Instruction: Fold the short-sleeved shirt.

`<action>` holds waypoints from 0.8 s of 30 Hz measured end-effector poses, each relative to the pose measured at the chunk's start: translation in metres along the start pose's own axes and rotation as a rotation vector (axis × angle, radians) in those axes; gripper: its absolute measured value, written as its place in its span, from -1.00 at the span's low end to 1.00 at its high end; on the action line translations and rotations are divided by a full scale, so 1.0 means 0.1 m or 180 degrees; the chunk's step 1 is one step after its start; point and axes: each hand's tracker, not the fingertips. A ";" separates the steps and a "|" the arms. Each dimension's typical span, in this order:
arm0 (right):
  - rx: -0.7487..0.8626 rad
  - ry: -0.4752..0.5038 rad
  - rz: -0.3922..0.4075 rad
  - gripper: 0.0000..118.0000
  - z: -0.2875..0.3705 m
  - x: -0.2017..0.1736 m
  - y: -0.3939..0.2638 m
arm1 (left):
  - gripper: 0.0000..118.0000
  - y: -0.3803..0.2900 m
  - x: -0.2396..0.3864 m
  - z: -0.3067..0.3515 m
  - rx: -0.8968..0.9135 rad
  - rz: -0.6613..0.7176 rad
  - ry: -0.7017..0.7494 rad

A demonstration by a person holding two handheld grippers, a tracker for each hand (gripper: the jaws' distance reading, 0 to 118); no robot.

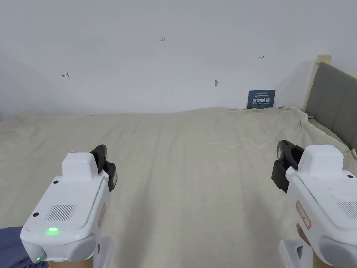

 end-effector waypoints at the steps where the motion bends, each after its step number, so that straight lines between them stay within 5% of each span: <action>1: 0.0000 0.0001 0.0001 -1.00 0.00 0.00 0.00 | -1.00 0.00 0.00 0.00 0.0003 0.0002 -0.0003; 24: 0.0014 0.0021 0.0002 -1.00 0.05 0.00 0.02 | -1.00 0.02 0.02 0.04 -0.0002 -0.0046 -0.0047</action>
